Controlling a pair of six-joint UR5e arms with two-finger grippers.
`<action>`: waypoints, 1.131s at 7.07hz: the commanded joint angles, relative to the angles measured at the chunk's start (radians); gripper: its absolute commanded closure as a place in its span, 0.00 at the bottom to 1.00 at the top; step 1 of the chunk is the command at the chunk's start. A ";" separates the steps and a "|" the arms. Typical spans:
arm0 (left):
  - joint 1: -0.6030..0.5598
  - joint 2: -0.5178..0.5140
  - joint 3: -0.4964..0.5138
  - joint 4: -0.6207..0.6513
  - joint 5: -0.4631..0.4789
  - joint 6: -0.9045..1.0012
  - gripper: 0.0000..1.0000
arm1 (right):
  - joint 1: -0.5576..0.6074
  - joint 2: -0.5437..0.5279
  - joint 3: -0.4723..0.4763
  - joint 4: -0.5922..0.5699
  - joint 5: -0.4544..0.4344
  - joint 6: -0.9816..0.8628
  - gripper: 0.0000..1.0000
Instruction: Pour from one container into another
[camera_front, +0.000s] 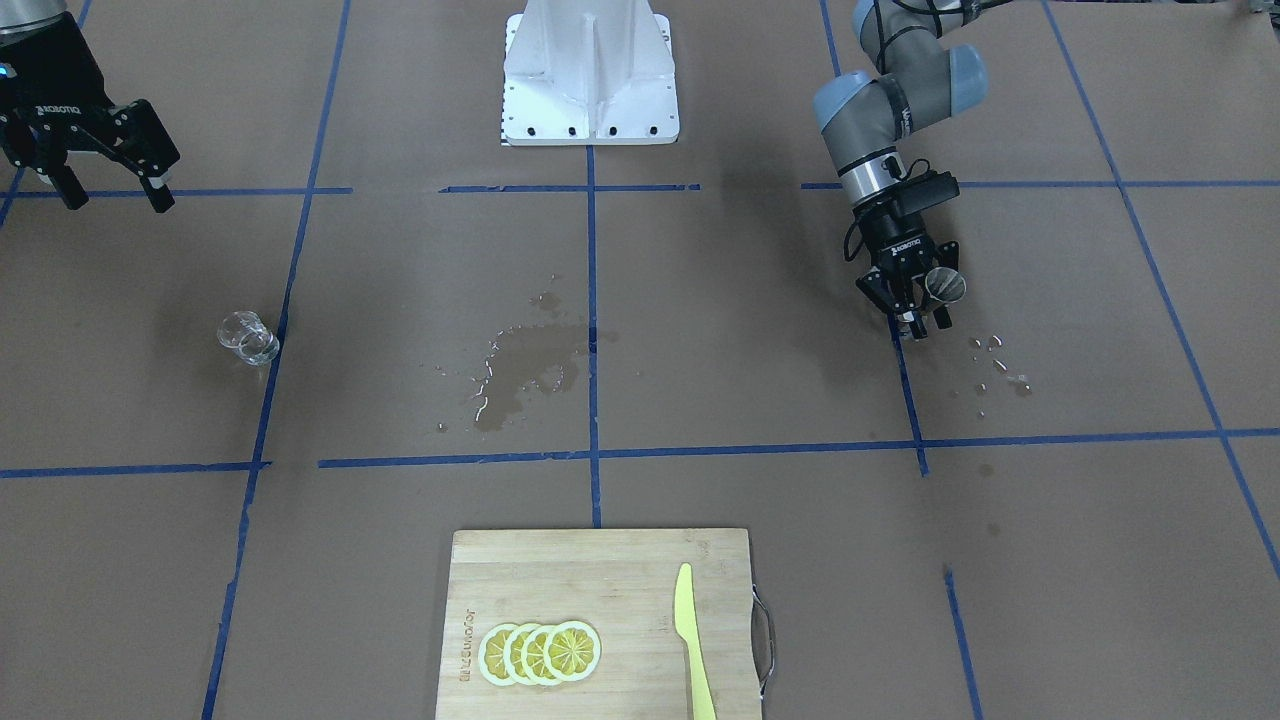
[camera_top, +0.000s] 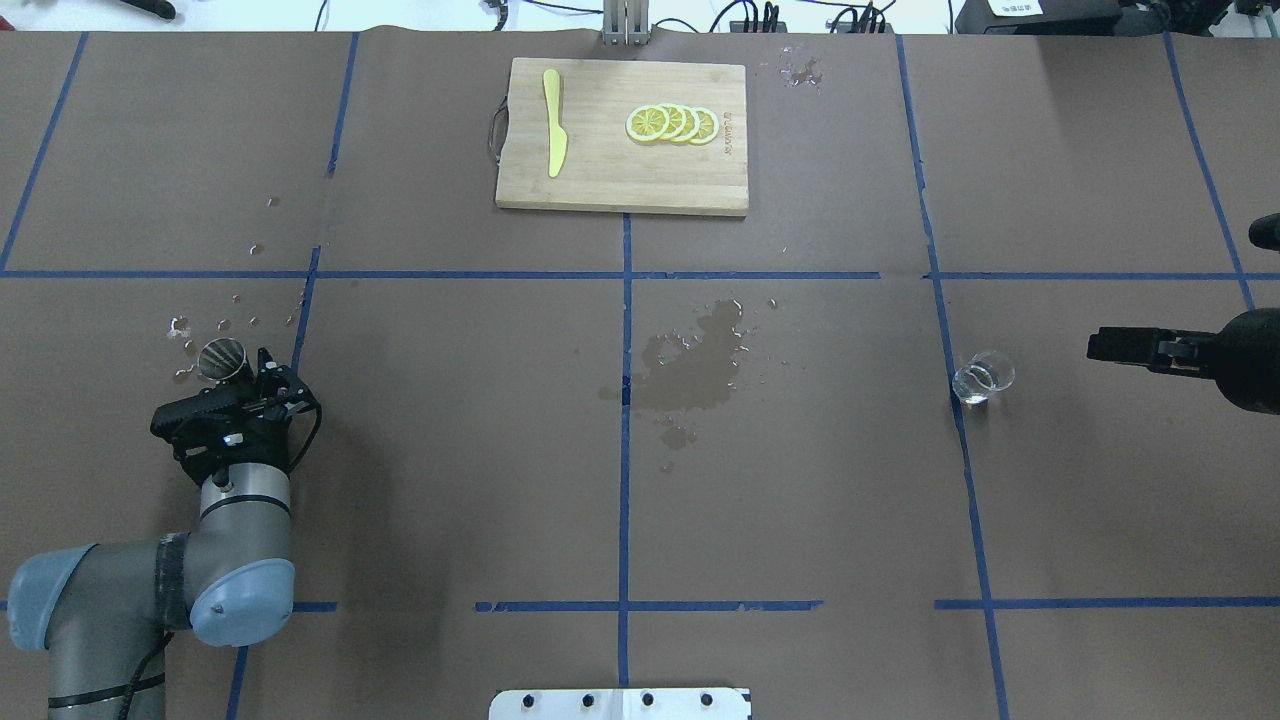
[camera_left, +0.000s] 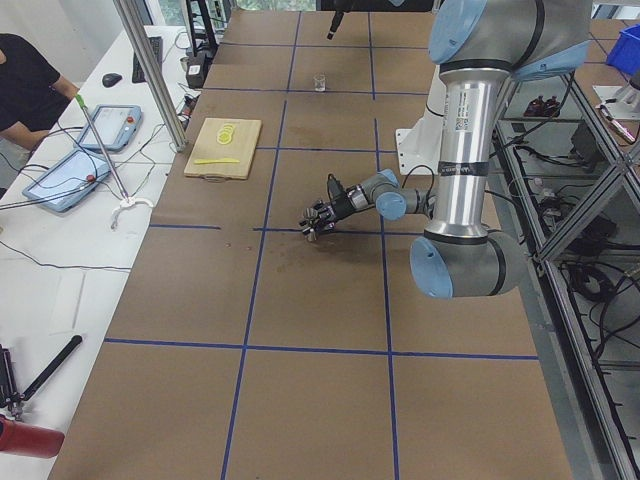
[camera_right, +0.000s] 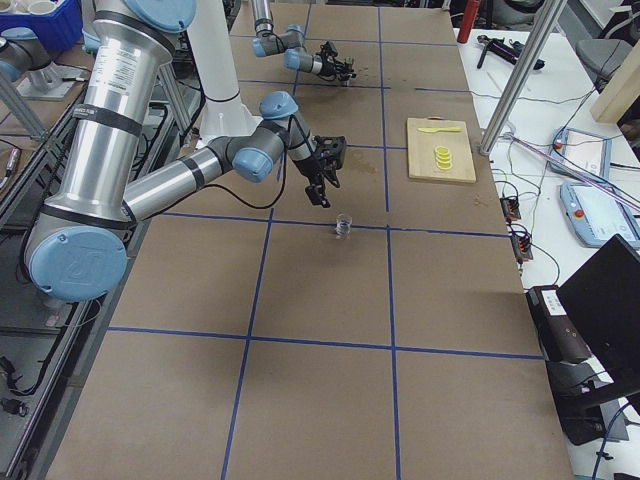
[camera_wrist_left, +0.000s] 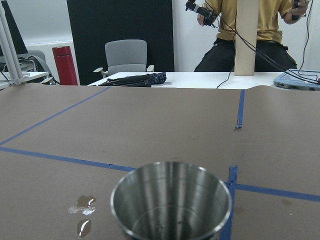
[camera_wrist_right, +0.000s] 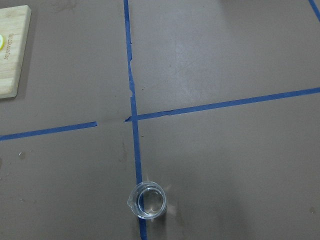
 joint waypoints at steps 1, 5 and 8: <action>-0.011 0.011 -0.065 0.000 0.000 0.002 1.00 | -0.004 0.000 0.000 0.000 0.000 0.000 0.00; -0.043 0.008 -0.242 -0.006 -0.005 0.182 1.00 | -0.202 -0.059 -0.011 0.090 -0.262 0.070 0.00; -0.049 0.010 -0.233 -0.219 -0.011 0.285 1.00 | -0.341 -0.083 -0.164 0.351 -0.459 0.095 0.00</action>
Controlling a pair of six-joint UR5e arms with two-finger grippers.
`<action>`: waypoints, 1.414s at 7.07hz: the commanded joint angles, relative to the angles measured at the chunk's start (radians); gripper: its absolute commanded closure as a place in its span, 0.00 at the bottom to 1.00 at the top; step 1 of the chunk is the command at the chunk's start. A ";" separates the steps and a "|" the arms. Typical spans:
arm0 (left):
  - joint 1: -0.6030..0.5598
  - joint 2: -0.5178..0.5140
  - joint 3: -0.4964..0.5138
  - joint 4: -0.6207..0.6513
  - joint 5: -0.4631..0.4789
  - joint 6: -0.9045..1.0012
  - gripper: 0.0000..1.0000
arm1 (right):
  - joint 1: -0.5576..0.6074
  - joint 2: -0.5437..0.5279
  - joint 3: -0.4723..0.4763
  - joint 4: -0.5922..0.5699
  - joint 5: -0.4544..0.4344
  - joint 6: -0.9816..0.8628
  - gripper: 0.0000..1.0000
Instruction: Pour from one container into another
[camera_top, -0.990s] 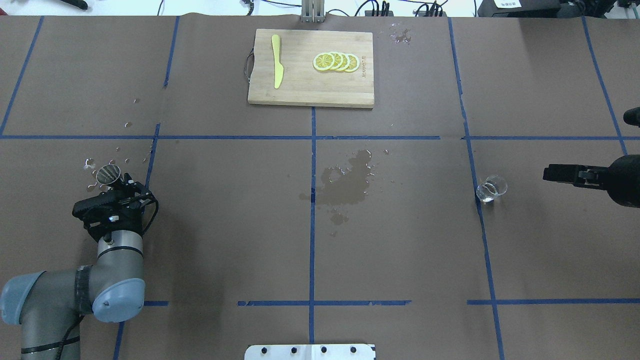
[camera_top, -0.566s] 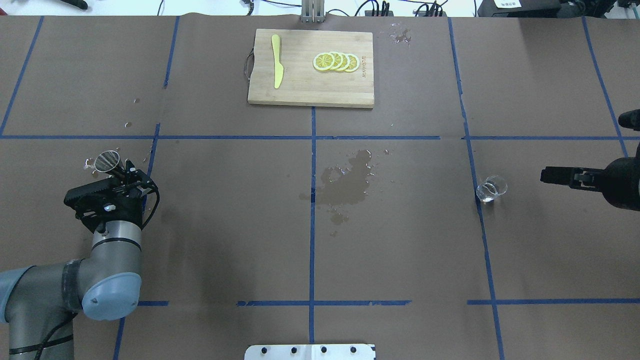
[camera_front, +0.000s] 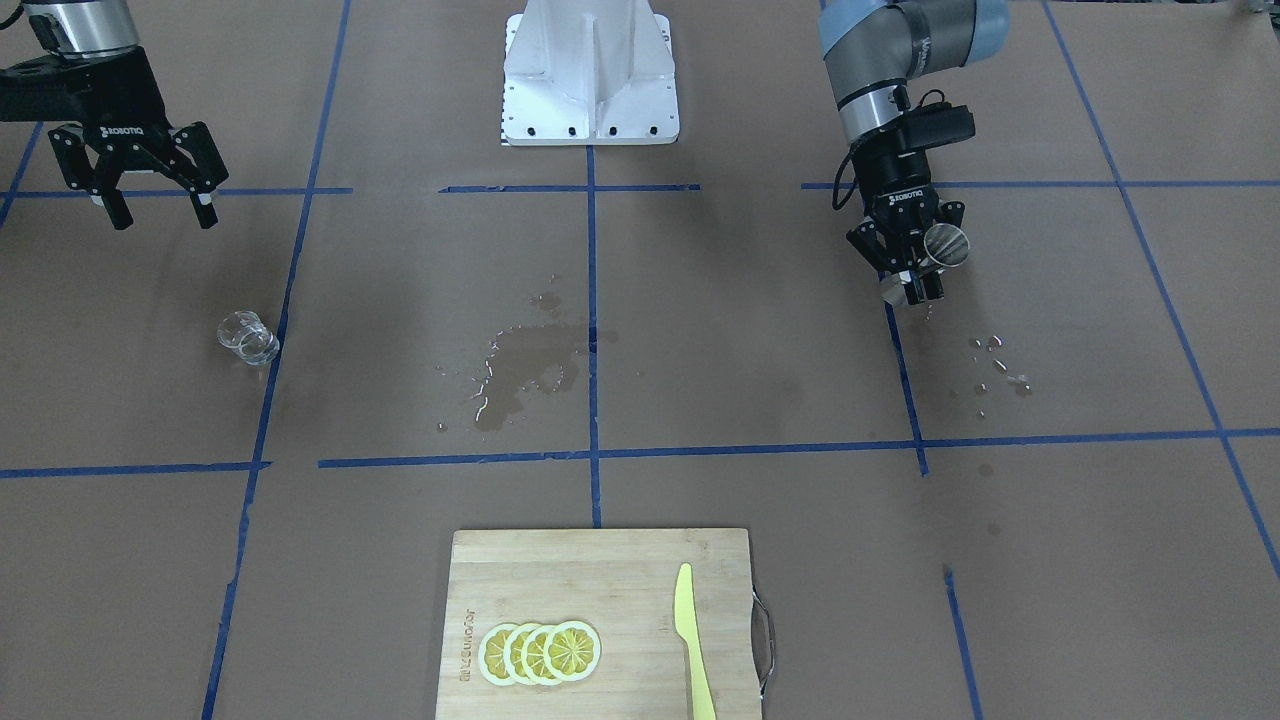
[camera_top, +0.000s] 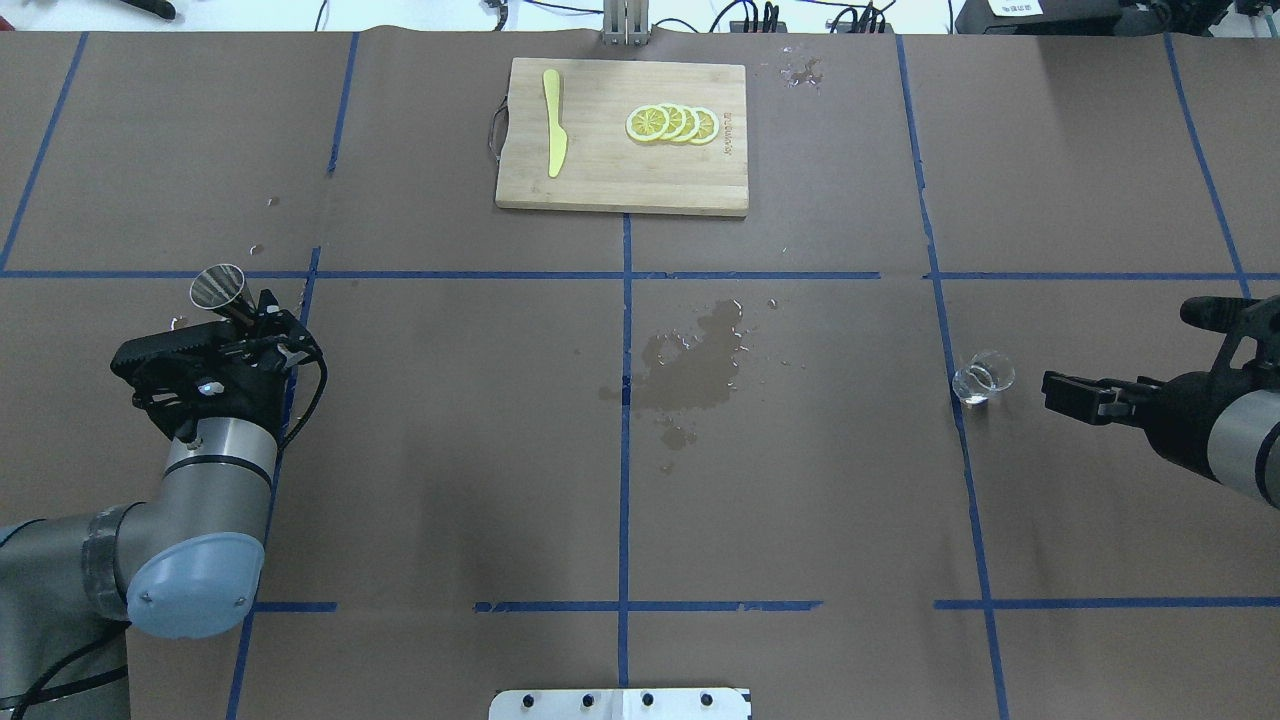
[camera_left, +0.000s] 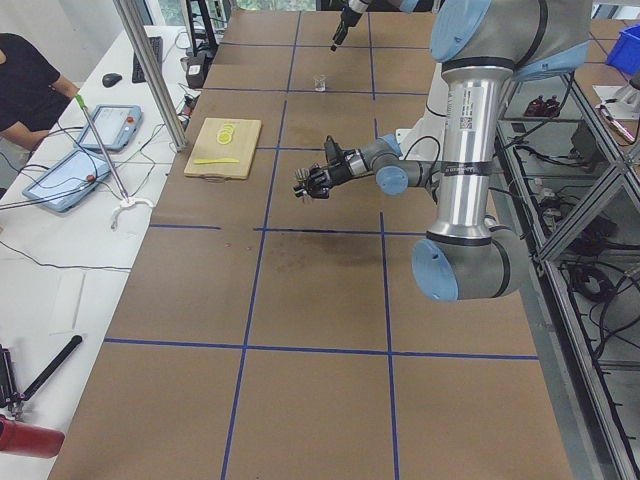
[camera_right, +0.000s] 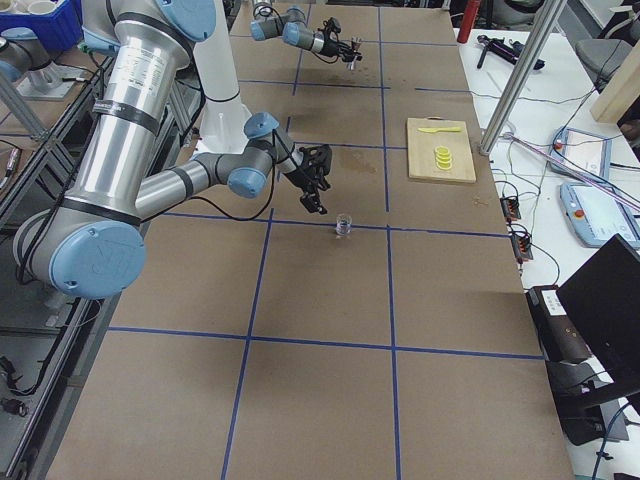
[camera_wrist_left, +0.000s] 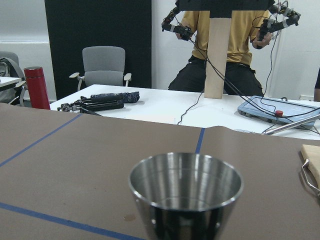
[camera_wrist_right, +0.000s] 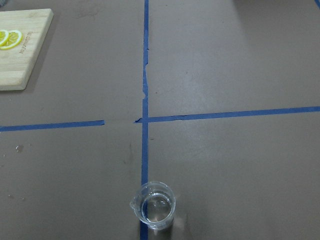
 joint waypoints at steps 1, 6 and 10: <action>-0.001 -0.003 0.008 -0.236 -0.005 0.192 1.00 | -0.101 -0.005 -0.122 0.173 -0.146 0.029 0.00; 0.010 -0.026 0.171 -0.726 -0.006 0.621 1.00 | -0.187 0.076 -0.251 0.236 -0.367 0.031 0.00; 0.011 -0.040 0.211 -0.734 -0.025 0.623 1.00 | -0.228 0.185 -0.457 0.345 -0.507 0.004 0.02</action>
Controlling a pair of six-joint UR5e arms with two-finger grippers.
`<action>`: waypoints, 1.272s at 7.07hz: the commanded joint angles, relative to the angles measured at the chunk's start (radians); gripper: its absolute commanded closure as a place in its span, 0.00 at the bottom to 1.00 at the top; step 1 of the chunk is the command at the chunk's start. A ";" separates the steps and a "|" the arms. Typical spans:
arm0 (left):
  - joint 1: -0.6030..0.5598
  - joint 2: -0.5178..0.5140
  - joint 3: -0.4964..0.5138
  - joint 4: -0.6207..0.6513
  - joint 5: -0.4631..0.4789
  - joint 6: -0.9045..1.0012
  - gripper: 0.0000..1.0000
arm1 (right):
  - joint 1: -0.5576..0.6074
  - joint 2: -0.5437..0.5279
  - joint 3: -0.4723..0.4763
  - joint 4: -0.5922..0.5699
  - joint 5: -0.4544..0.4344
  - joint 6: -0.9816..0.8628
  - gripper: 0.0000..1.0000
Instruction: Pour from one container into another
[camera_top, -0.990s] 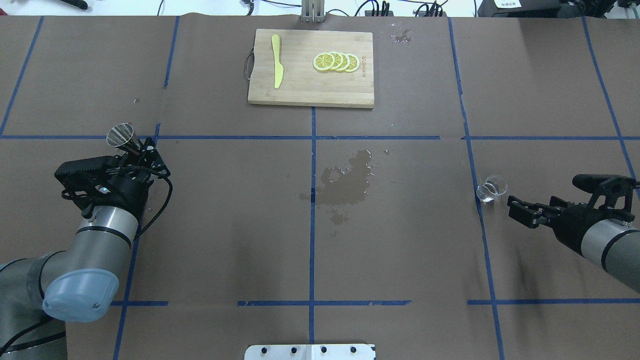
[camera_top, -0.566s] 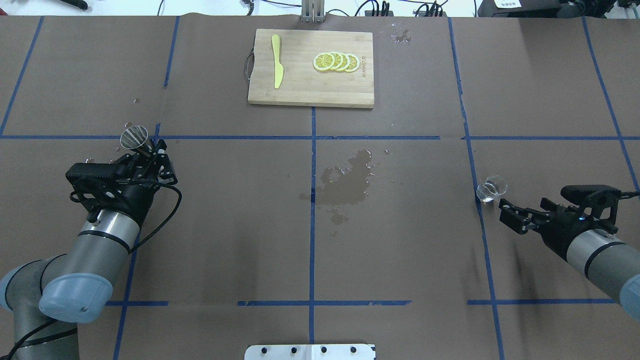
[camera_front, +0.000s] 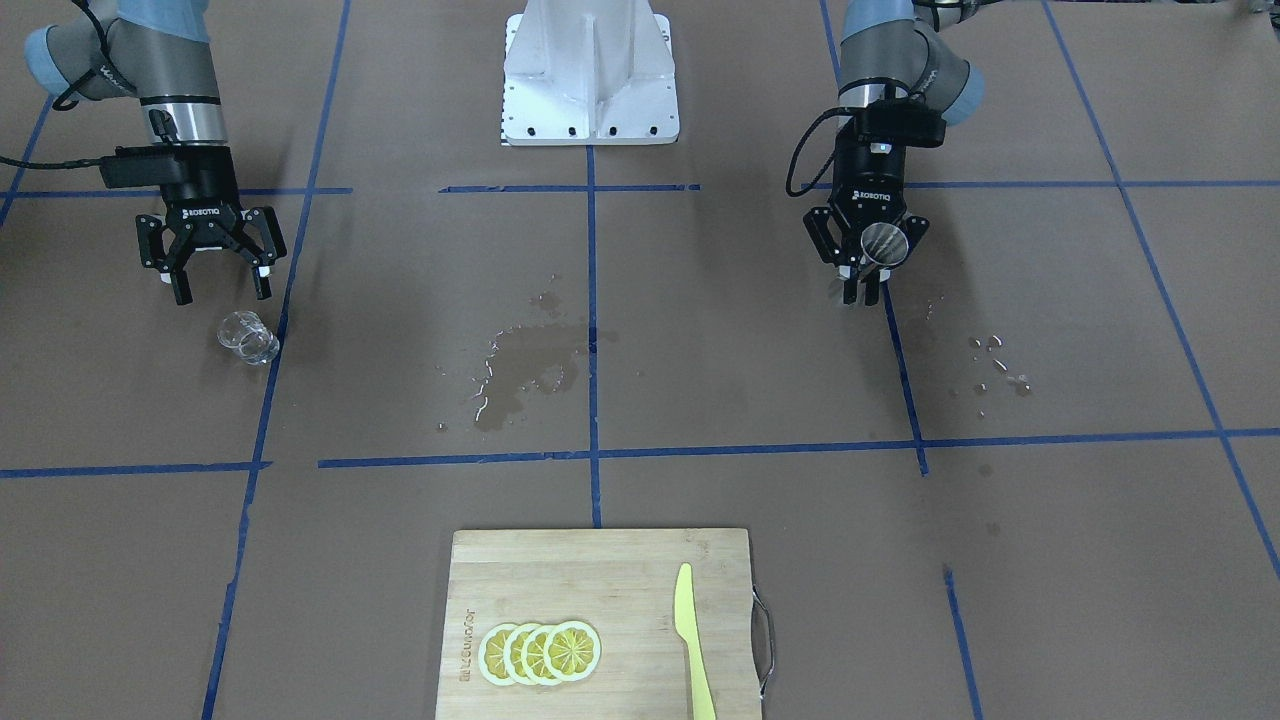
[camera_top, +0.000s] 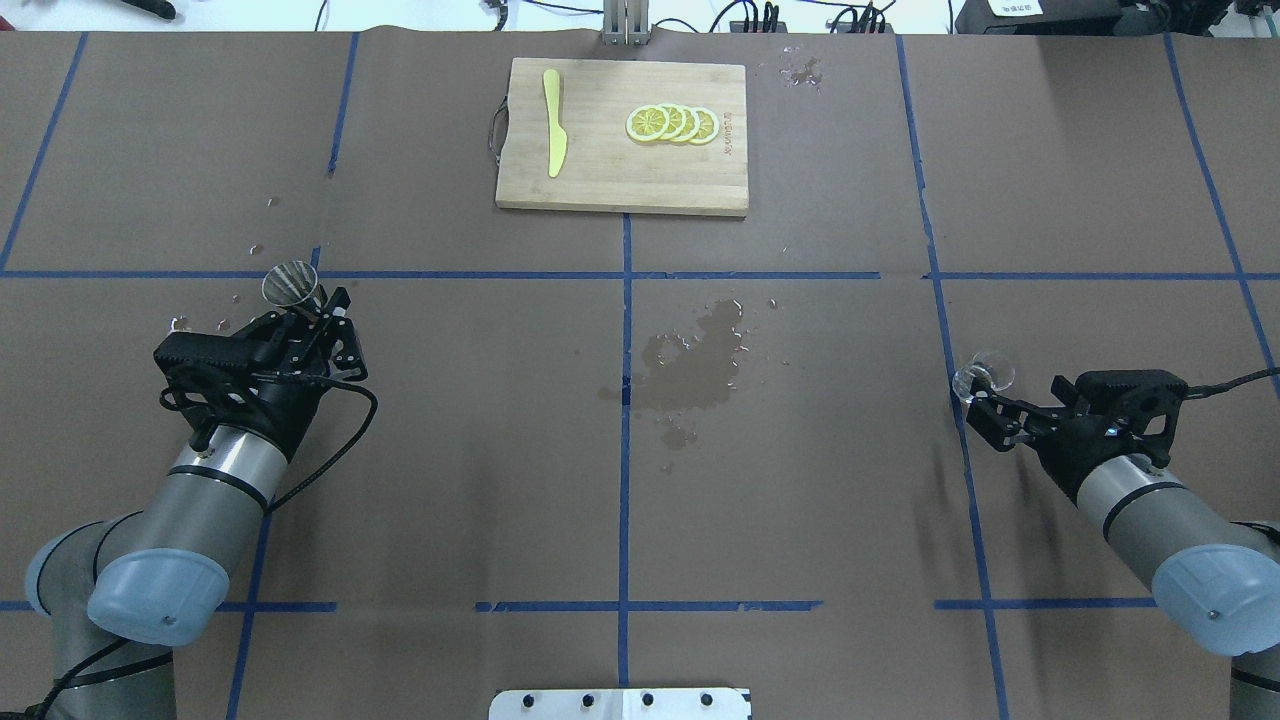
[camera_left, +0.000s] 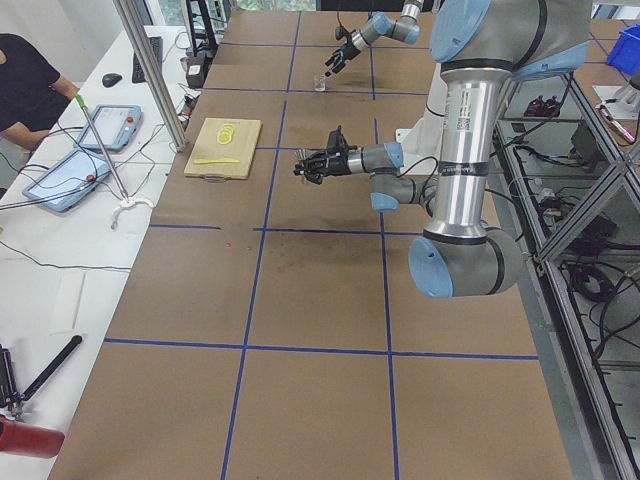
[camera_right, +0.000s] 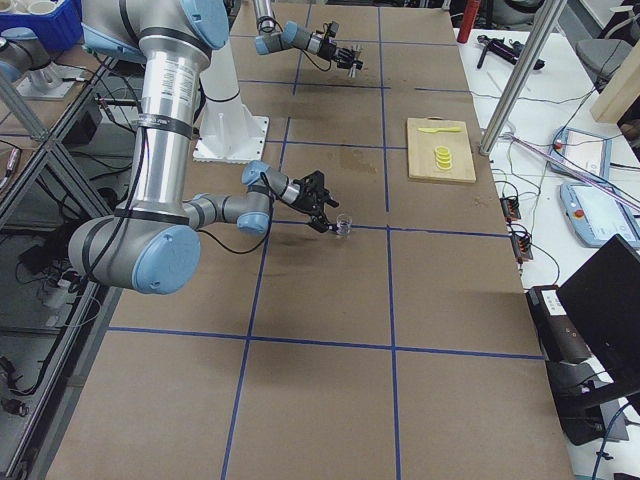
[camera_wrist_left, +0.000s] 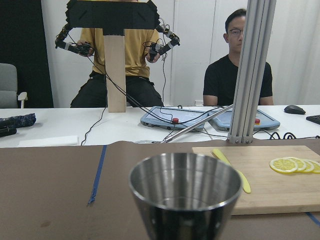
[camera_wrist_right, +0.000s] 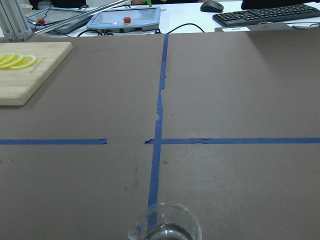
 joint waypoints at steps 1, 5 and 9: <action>-0.001 -0.001 0.016 -0.001 -0.002 0.001 1.00 | -0.022 0.081 -0.123 0.073 -0.083 -0.050 0.02; -0.001 -0.006 0.056 -0.001 -0.002 -0.007 1.00 | -0.030 0.109 -0.180 0.075 -0.110 -0.101 0.04; -0.001 -0.006 0.072 -0.002 0.000 -0.008 1.00 | -0.027 0.157 -0.188 0.076 -0.110 -0.143 0.08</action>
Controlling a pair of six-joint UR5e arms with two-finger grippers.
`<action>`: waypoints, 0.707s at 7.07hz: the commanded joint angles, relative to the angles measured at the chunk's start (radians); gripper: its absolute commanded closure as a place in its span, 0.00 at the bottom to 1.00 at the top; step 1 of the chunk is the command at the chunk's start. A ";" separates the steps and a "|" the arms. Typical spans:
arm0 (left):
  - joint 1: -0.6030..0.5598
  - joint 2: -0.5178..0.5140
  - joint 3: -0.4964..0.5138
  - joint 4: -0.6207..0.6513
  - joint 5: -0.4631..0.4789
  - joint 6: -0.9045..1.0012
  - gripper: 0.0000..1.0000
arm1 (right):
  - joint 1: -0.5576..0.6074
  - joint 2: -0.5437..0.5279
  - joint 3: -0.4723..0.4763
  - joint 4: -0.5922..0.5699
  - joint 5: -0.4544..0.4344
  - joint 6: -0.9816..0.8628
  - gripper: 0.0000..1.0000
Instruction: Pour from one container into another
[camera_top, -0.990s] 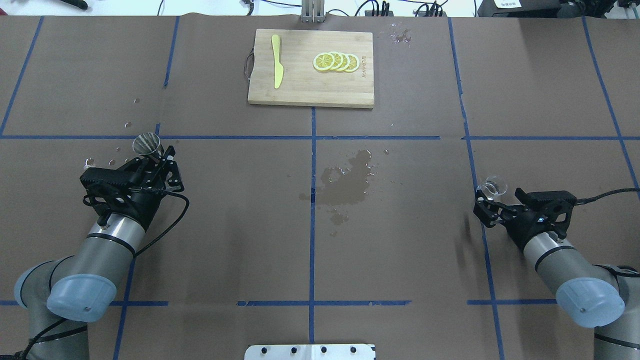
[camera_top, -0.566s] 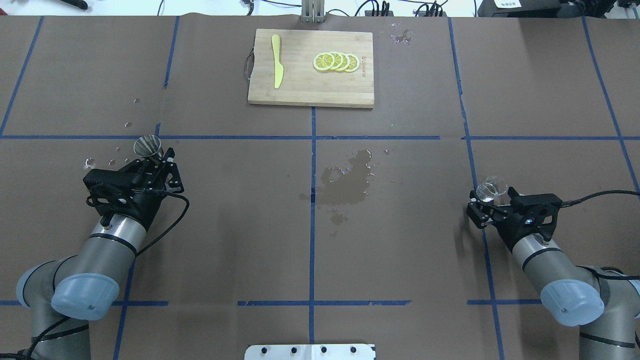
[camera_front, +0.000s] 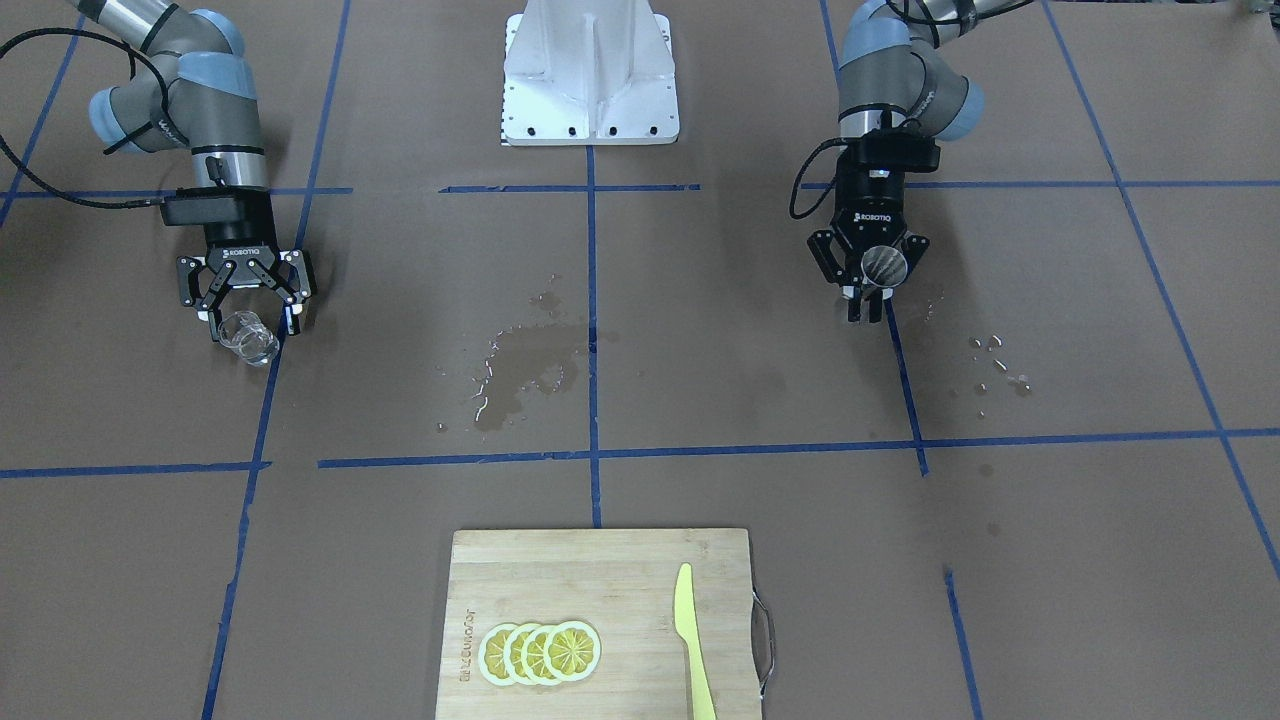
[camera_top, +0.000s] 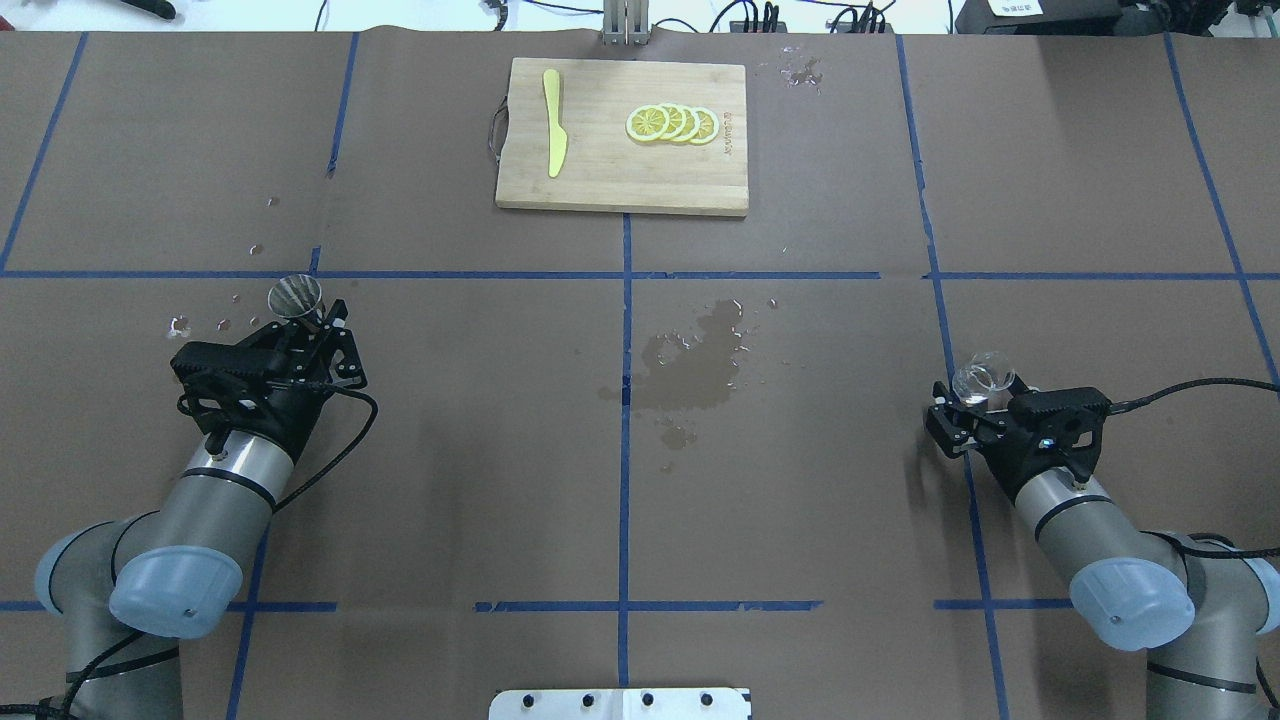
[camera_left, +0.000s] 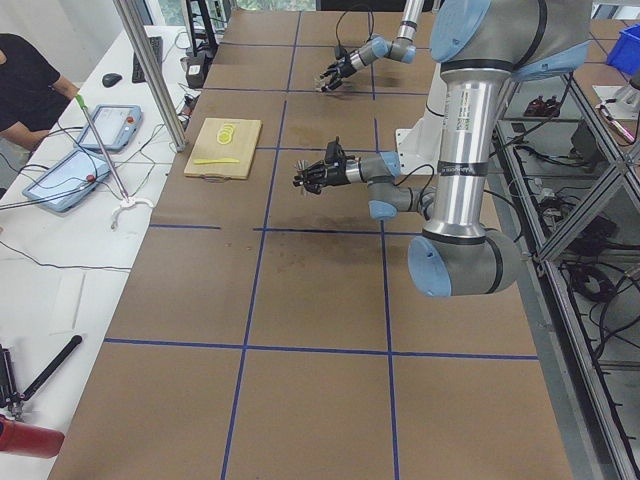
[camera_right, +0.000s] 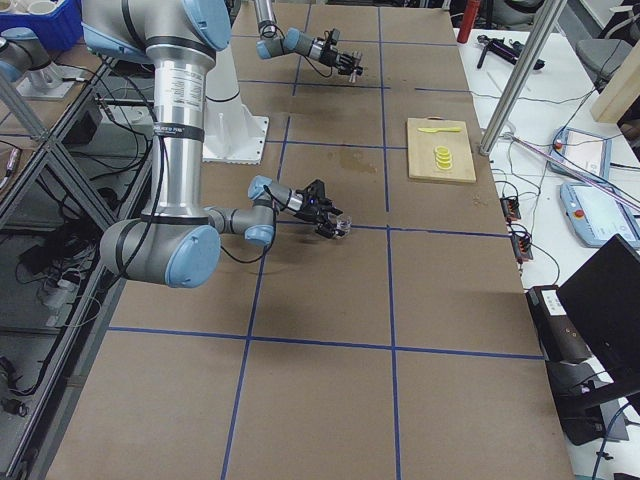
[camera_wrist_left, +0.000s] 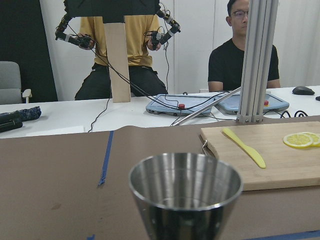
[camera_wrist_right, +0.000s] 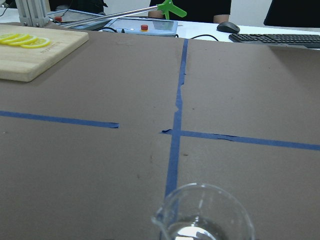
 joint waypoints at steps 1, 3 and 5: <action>0.000 0.000 0.004 0.001 0.000 0.000 1.00 | 0.006 0.023 -0.003 0.000 -0.001 -0.024 0.08; 0.002 0.000 0.004 -0.001 0.000 0.000 1.00 | 0.013 0.023 -0.030 0.000 -0.001 -0.026 0.08; 0.002 0.000 0.004 0.001 0.002 0.000 1.00 | 0.020 0.023 -0.030 0.000 0.000 -0.026 0.09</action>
